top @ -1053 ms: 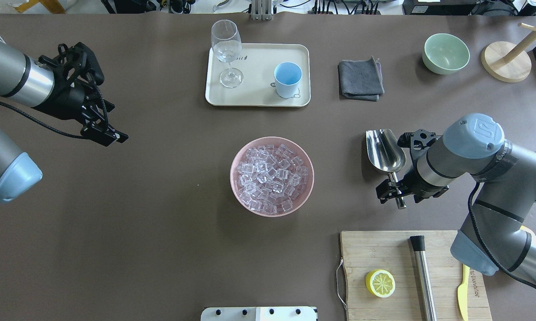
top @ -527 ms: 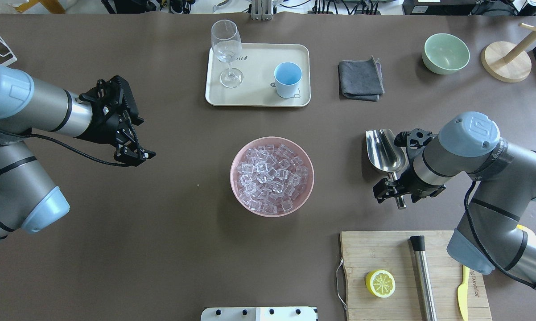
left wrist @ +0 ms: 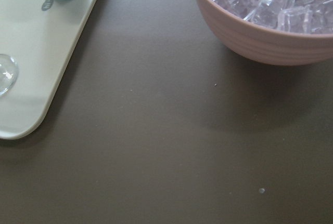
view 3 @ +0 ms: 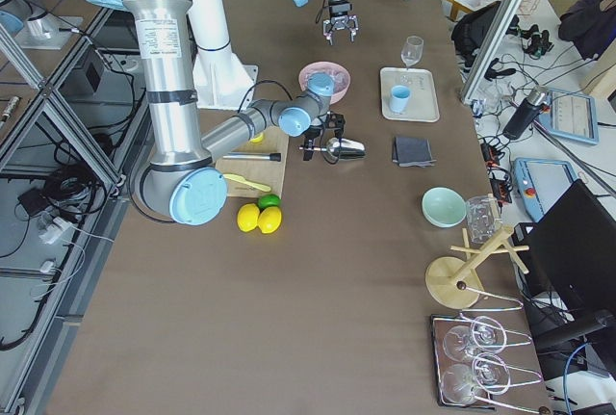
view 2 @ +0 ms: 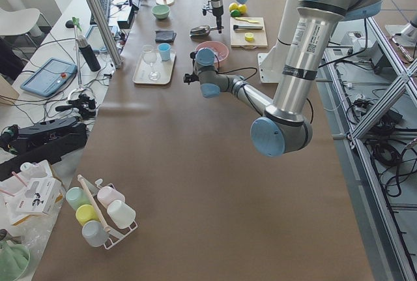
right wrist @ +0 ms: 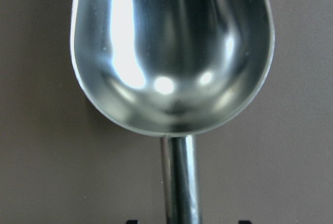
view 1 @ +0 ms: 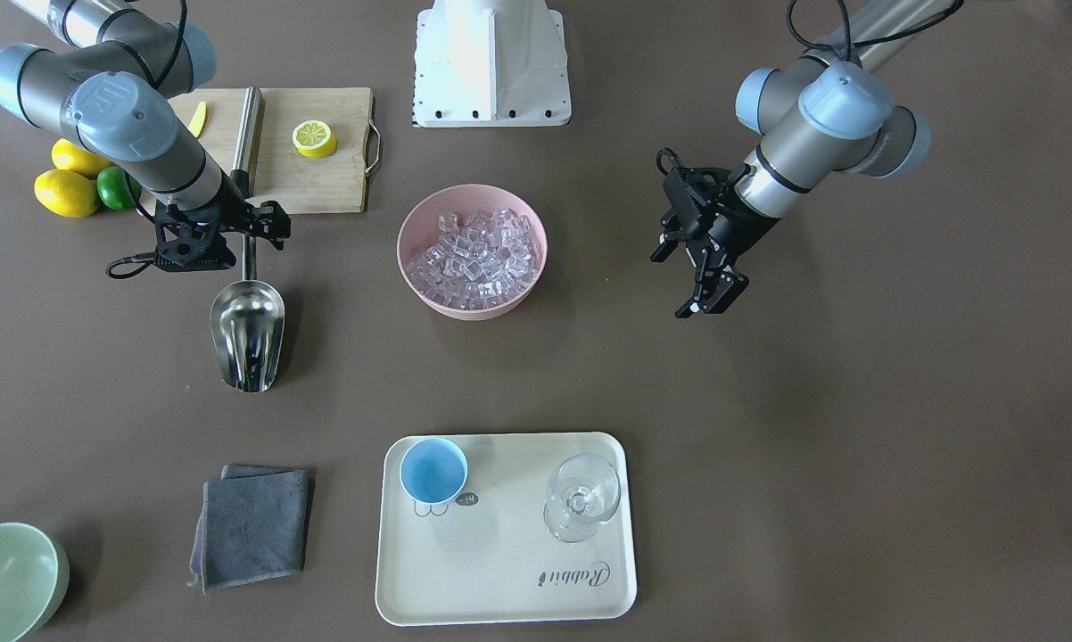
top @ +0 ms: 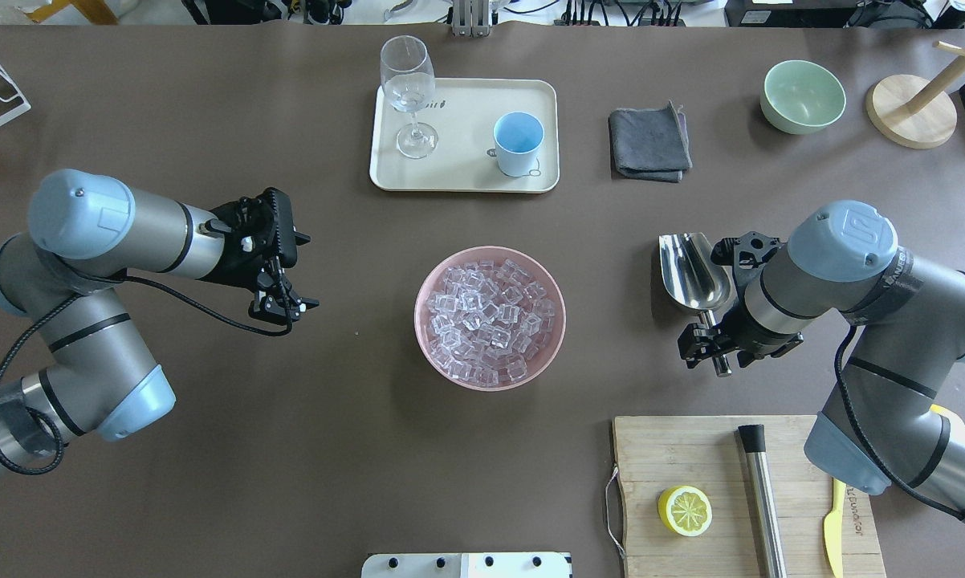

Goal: Put ice in cup with scoop
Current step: 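Close the right gripper on the scoop handle and lift it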

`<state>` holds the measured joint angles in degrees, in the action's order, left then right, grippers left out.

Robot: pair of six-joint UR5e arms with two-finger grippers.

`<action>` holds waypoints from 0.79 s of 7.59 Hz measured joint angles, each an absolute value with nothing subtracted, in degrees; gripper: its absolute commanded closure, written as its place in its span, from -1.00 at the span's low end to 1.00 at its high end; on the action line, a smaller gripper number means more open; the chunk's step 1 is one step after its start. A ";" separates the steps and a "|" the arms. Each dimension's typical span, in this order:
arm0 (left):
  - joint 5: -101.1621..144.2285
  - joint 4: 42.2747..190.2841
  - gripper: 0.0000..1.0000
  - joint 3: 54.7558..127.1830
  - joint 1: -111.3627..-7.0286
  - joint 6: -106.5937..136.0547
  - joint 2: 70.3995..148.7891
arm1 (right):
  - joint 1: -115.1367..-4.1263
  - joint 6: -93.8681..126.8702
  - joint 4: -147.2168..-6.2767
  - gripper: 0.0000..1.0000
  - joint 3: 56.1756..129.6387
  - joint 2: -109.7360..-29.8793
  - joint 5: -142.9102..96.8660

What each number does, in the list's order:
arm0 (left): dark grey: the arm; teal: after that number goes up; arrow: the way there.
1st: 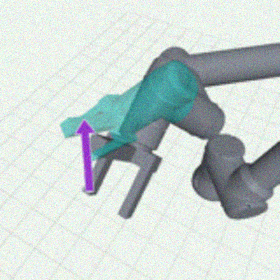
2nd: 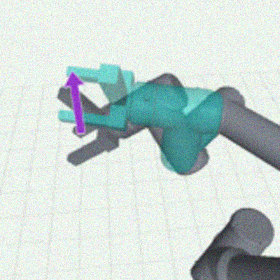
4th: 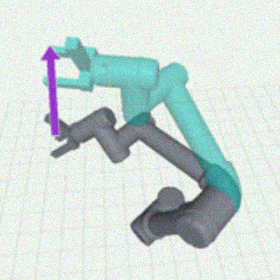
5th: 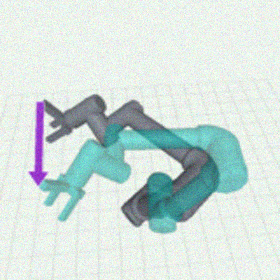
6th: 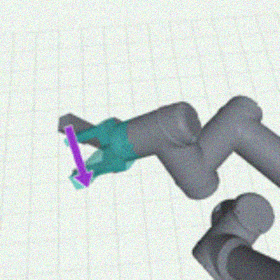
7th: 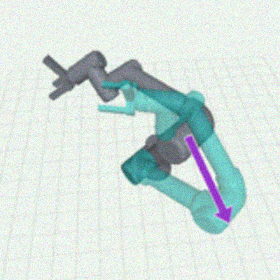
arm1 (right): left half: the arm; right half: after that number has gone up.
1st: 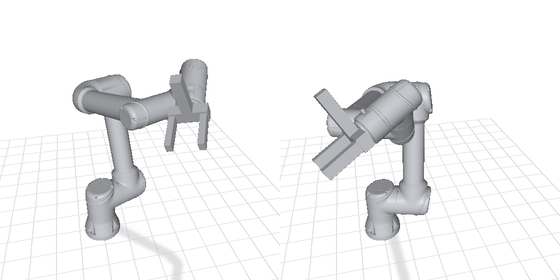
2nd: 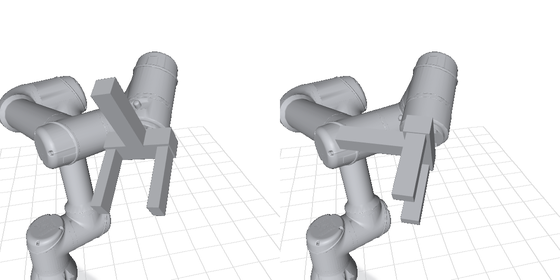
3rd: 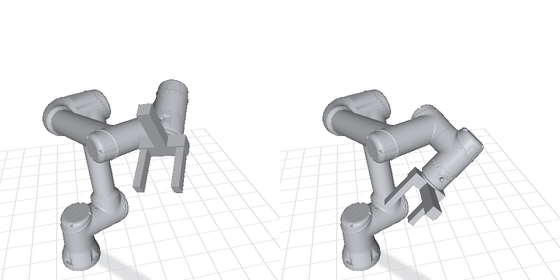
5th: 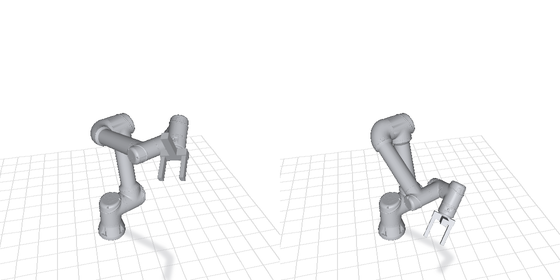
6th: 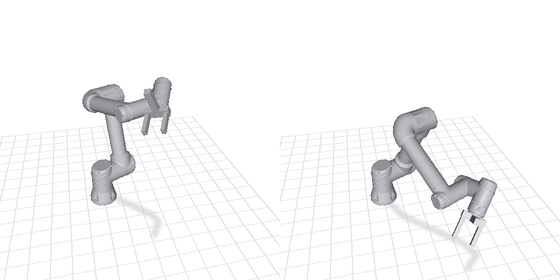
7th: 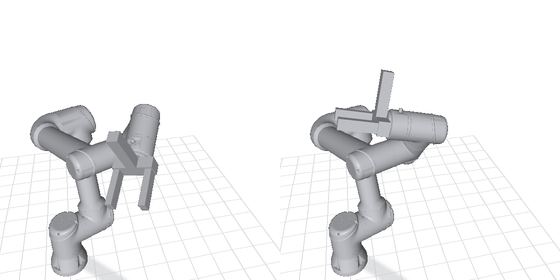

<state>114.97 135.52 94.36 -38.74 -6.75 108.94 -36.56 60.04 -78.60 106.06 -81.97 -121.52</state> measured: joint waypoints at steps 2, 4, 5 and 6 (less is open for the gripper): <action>114.55 140.47 -0.96 89.14 -36.65 -7.62 111.58 | -36.62 60.07 -78.81 1.00 106.26 -82.02 -121.72; 114.54 142.94 -0.96 87.41 -36.25 -7.65 112.74 | -36.59 60.44 -78.83 1.00 106.70 -82.17 -121.27; 114.71 143.59 -0.96 87.24 -36.24 -7.65 113.09 | -36.61 60.50 -78.84 1.00 106.98 -82.29 -121.34; 114.97 144.69 -0.96 87.16 -36.21 -7.70 113.29 | -36.64 60.35 -78.96 1.00 107.72 -82.56 -121.50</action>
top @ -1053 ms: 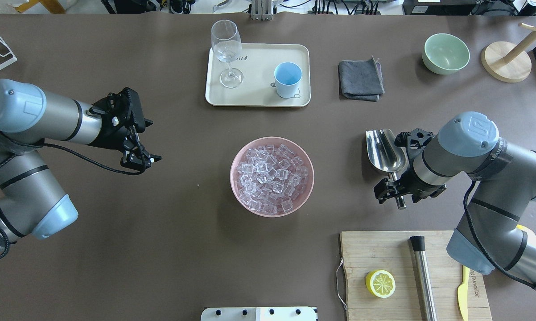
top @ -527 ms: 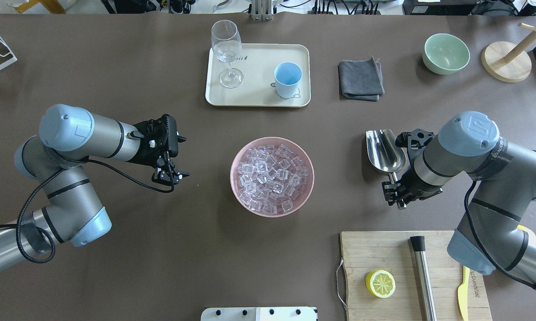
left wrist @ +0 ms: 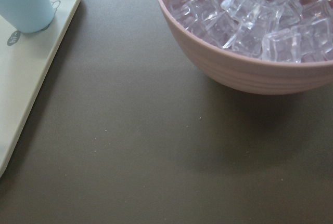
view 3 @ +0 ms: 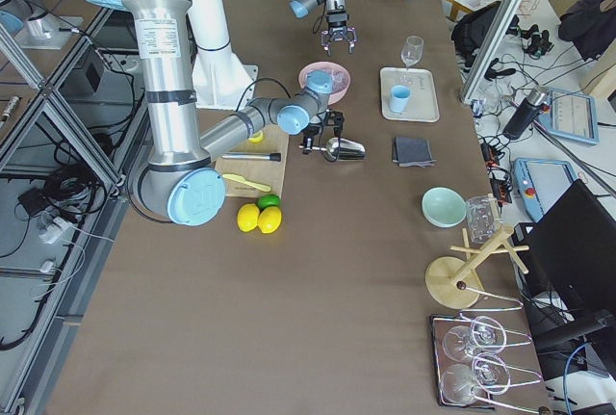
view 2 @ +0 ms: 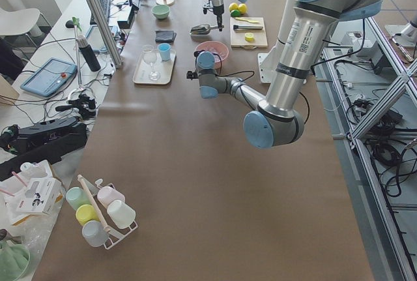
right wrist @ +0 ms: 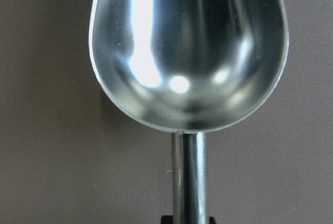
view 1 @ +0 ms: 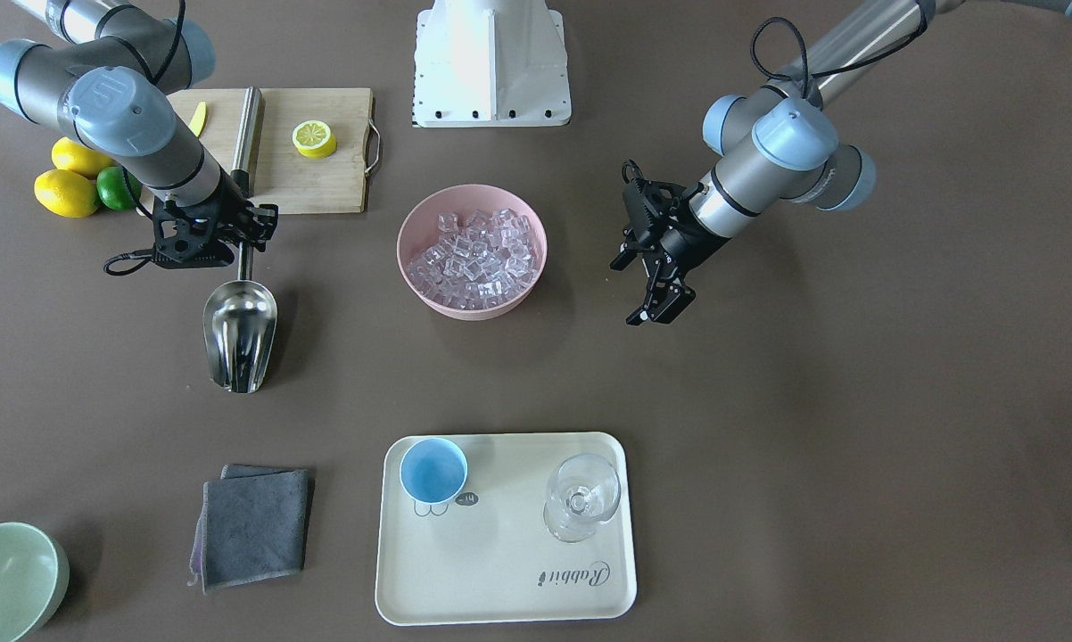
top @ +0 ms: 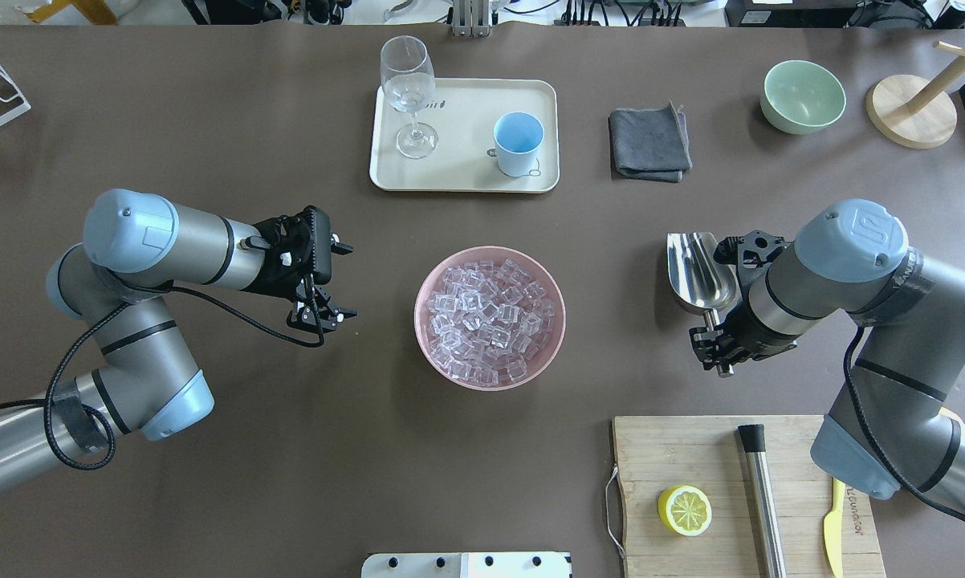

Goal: Put ice in cup with scoop
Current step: 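Close the right gripper on the scoop handle and lift it, then carry the scoop with the right gripper toward the pink bowl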

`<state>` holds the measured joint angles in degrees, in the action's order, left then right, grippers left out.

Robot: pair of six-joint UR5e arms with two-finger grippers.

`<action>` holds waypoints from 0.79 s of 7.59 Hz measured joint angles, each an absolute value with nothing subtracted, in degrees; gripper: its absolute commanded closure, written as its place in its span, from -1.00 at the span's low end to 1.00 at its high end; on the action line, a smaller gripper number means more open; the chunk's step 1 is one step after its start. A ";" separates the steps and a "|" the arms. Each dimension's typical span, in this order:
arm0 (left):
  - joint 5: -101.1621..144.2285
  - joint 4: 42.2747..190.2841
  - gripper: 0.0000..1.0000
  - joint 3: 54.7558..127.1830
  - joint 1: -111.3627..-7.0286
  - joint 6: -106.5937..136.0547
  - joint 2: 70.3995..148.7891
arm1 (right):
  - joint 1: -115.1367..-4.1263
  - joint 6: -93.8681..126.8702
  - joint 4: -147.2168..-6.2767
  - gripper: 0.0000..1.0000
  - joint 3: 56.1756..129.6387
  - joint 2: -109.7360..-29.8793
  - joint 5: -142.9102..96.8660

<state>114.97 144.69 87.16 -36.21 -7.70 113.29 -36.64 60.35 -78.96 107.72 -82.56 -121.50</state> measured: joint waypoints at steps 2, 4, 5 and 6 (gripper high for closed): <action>115.14 146.38 -0.96 87.00 -36.13 -7.77 113.70 | -37.35 57.29 -83.07 1.00 111.95 -83.13 -121.70; 115.18 147.32 -0.96 86.09 -36.29 -7.83 114.02 | -41.91 46.48 -91.87 1.00 118.52 -83.17 -121.11; 115.17 147.58 -0.96 85.95 -36.40 -7.79 114.15 | -45.69 37.63 -94.93 1.00 120.27 -83.14 -120.69; 115.16 148.10 -0.96 85.85 -36.39 -7.77 114.39 | -49.51 27.05 -97.53 1.00 120.98 -82.99 -120.55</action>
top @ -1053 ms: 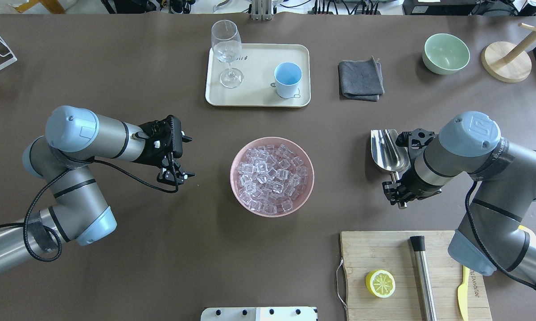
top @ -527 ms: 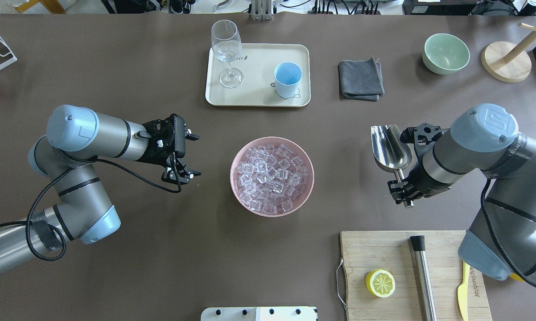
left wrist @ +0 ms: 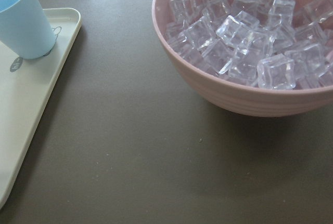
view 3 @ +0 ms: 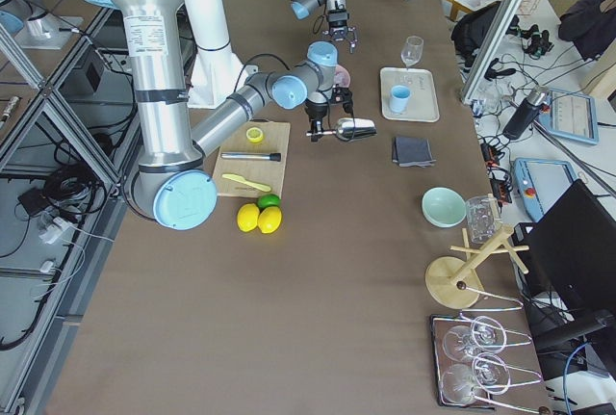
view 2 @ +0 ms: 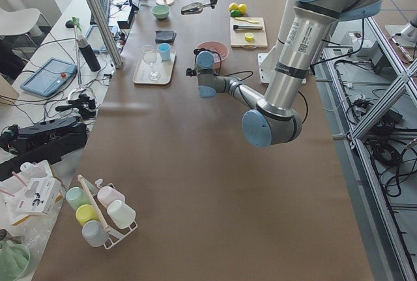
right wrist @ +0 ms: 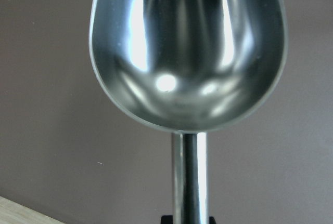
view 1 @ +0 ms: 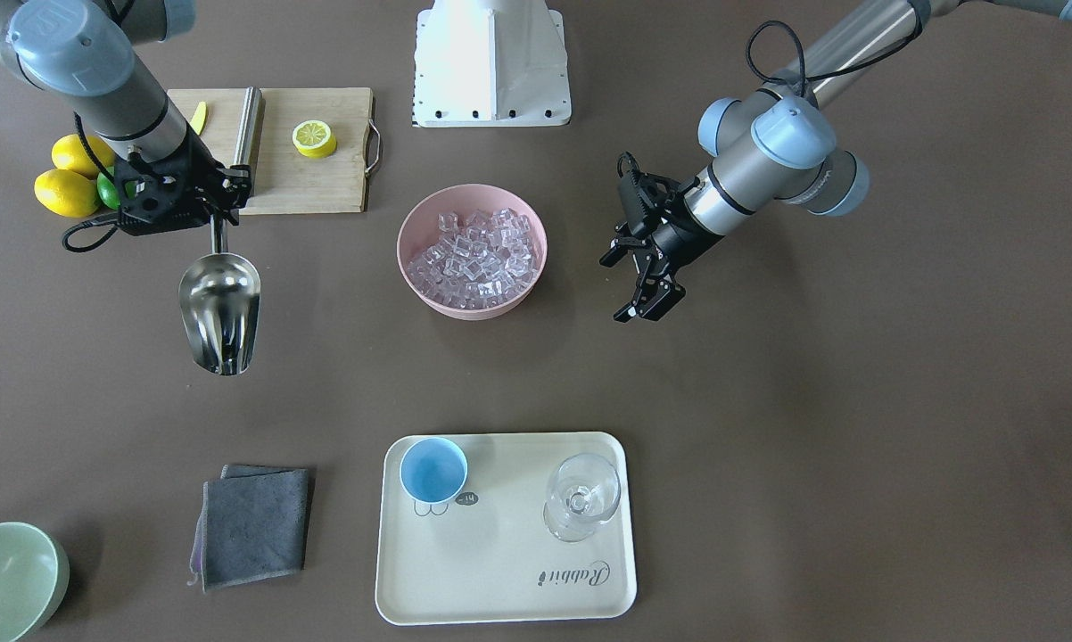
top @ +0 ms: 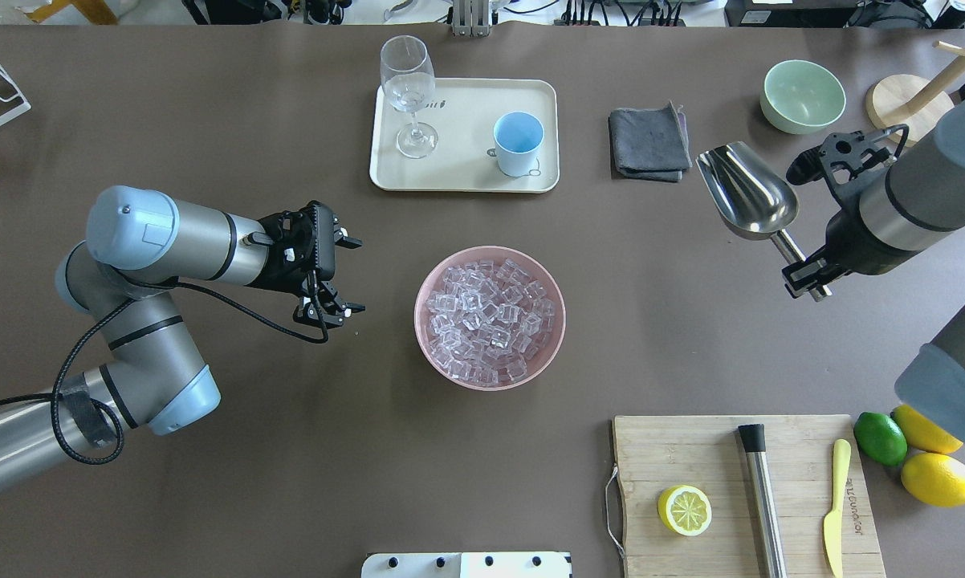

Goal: Put ice in cup with scoop
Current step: 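Carry the scoop with the right gripper toward the pink bowl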

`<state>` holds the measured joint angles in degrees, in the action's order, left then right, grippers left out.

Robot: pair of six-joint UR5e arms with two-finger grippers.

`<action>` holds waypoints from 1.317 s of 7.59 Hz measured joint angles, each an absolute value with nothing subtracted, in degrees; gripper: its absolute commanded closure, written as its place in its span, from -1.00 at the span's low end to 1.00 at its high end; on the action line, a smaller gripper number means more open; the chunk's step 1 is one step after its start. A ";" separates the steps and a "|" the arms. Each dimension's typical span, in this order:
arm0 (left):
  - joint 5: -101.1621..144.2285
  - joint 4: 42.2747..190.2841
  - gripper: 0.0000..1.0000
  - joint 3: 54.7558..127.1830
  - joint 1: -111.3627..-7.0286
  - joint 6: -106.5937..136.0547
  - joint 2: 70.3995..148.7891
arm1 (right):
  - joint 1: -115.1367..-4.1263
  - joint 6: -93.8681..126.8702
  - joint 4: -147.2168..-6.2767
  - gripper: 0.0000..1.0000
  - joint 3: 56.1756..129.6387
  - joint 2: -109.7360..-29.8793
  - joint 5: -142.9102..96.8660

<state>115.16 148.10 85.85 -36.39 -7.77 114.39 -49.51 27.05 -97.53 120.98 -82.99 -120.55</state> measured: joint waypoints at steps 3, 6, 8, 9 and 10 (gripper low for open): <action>116.97 149.03 -0.96 85.46 -36.24 -7.89 115.20 | -54.24 8.51 -107.76 1.00 121.39 -80.98 -122.42; 119.27 149.11 -0.96 84.48 -35.98 -7.88 116.31 | -56.10 -7.35 -127.71 1.00 123.11 -74.45 -121.99; 119.35 149.15 -0.96 84.16 -35.08 -7.97 116.89 | -57.19 -15.48 -135.97 1.00 124.96 -72.78 -119.74; 119.35 149.15 -0.96 84.08 -34.63 -7.99 117.08 | -57.21 -19.08 -139.95 1.00 125.85 -71.13 -117.24; 119.34 149.15 -0.96 83.90 -34.05 -7.95 117.25 | -56.17 -21.03 -143.73 1.00 126.90 -68.82 -114.57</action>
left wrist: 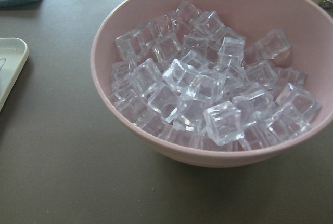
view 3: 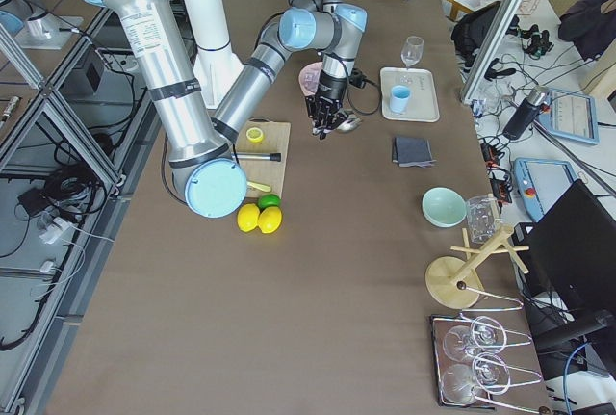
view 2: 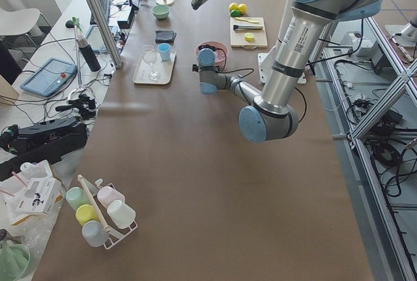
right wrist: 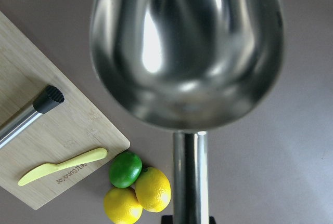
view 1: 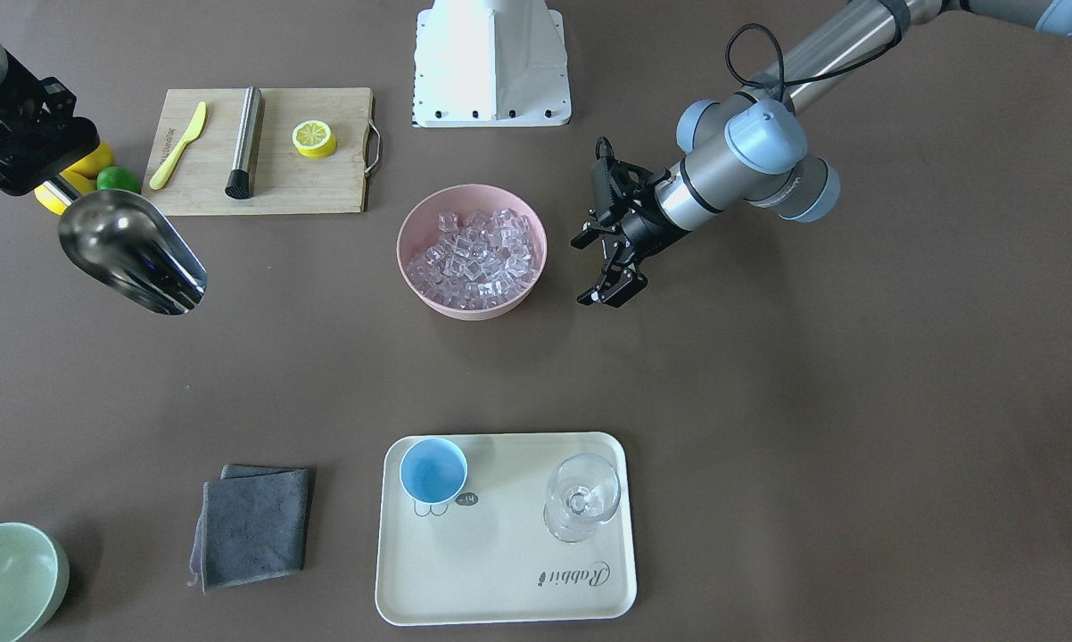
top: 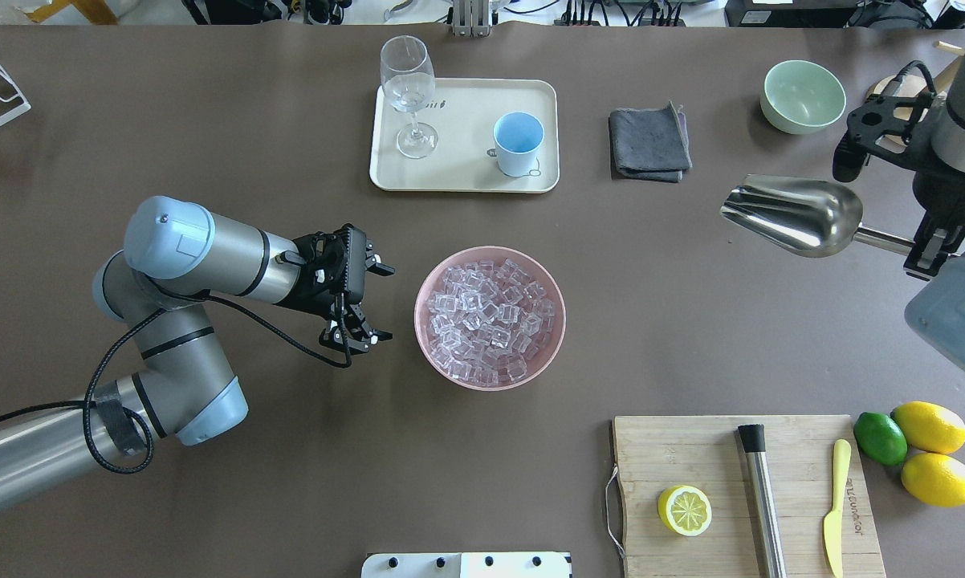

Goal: Put ice in cup with scoop
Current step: 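Carry the scoop with the right gripper toward the pink bowl, then swing the right arm over and lower the scoop into the ice bowl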

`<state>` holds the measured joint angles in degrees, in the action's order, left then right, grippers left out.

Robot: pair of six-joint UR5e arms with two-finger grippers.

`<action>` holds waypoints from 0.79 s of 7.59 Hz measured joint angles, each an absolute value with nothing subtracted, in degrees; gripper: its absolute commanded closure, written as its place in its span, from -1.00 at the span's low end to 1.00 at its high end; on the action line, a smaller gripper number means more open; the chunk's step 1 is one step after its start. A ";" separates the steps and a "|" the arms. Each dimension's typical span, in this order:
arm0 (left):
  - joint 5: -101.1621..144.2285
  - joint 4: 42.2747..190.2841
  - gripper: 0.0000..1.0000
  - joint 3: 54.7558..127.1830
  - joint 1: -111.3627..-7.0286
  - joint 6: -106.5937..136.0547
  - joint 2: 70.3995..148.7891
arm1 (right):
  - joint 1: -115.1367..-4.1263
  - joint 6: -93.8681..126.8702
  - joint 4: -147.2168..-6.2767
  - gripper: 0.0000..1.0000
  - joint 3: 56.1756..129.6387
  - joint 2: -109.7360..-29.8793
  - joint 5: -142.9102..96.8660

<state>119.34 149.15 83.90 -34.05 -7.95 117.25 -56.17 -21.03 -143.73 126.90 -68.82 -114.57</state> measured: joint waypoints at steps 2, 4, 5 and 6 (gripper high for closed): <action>119.06 149.20 -0.96 83.12 -32.55 -7.84 118.03 | -50.29 -23.33 -147.31 1.00 126.12 -62.10 -110.66; 118.88 149.78 -0.96 82.75 -32.06 -7.75 118.25 | -43.39 -23.68 -151.02 1.00 123.29 -54.32 -109.03; 118.80 150.73 -0.96 82.68 -32.03 -7.70 118.01 | -40.98 -23.60 -154.53 1.00 121.61 -50.47 -108.91; 118.76 151.50 -0.96 82.62 -32.01 -7.67 117.70 | -39.47 -23.48 -158.40 1.00 119.05 -46.70 -109.43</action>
<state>118.76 151.50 82.62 -32.01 -7.67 117.70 -39.47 -23.48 -158.40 119.05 -46.70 -109.43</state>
